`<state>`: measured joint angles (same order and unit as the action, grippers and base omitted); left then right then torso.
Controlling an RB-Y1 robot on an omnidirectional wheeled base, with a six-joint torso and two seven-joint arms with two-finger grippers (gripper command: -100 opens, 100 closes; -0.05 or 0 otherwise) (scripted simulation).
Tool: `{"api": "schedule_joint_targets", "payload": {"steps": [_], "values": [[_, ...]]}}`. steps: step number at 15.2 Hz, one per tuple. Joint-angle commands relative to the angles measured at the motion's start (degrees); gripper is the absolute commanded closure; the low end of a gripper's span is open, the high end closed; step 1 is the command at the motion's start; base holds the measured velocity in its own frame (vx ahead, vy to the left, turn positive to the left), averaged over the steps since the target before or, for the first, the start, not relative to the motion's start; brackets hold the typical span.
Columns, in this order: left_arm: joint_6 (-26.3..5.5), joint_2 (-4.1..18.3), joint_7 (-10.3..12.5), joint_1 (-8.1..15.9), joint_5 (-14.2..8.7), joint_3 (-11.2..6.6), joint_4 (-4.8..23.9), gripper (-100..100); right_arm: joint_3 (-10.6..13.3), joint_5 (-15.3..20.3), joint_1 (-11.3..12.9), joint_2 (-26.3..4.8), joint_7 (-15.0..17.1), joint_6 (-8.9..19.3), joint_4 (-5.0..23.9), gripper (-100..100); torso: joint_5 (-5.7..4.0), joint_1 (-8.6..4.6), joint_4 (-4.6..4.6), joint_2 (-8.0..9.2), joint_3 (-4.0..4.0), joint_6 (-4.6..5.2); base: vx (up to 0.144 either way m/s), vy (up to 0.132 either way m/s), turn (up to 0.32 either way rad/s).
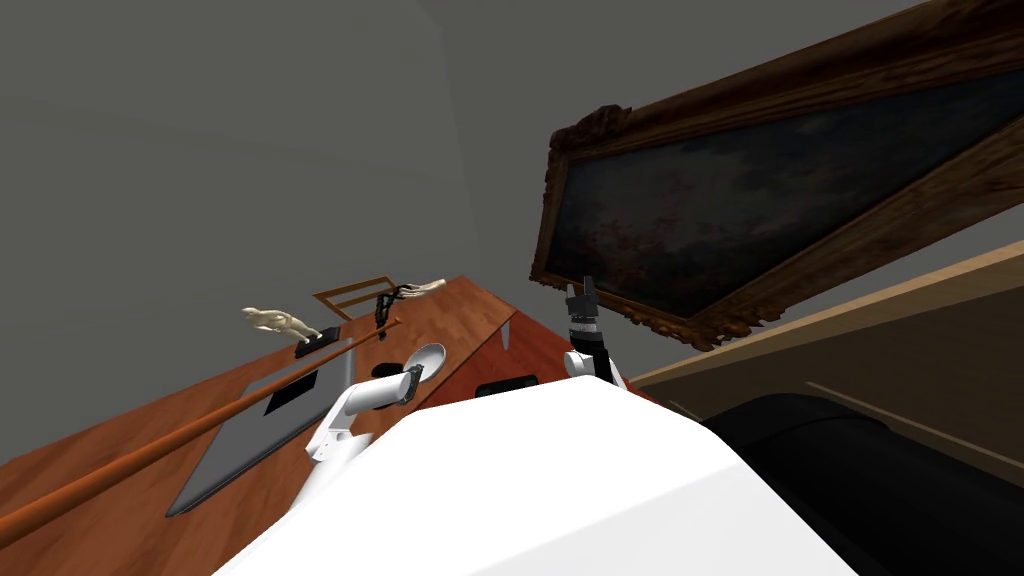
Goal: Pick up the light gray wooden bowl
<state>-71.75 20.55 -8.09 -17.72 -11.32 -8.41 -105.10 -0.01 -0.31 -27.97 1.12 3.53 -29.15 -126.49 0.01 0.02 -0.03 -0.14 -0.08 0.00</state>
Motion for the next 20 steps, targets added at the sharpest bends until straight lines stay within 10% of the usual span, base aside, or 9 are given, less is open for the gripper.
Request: {"api": "schedule_joint_targets", "payload": {"steps": [1,9,10,20], "values": [[-1.9,-0.1,-0.1,0.1,-0.1,-0.07,0.1,-100,0.0,0.0,0.0,0.0,0.0,0.0,0.0,0,0.0,0.0,0.0,0.0,0.0,0.0,0.027,0.009,-0.025],[2.7,-0.7,-0.1,1.1,0.7,0.52,4.9,-100,0.0,0.0,0.0,0.0,0.0,0.0,0.0,0,0.01,0.03,0.03,0.12,0.07,0.0,0.004,0.013,-0.014],[3.0,-0.7,-0.1,1.1,0.8,0.54,5.1,100,0.0,0.0,0.0,0.0,0.0,0.0,0.0,0,0.0,0.01,0.03,0.12,0.07,-0.01,0.0,0.0,0.0],[0.0,-0.3,-0.1,0.2,0.2,0.13,1.2,100,0.0,0.0,0.0,0.0,0.0,0.0,0.0,0,-0.07,-0.17,0.09,0.18,0.13,0.01,-0.001,-0.009,0.011]]}}
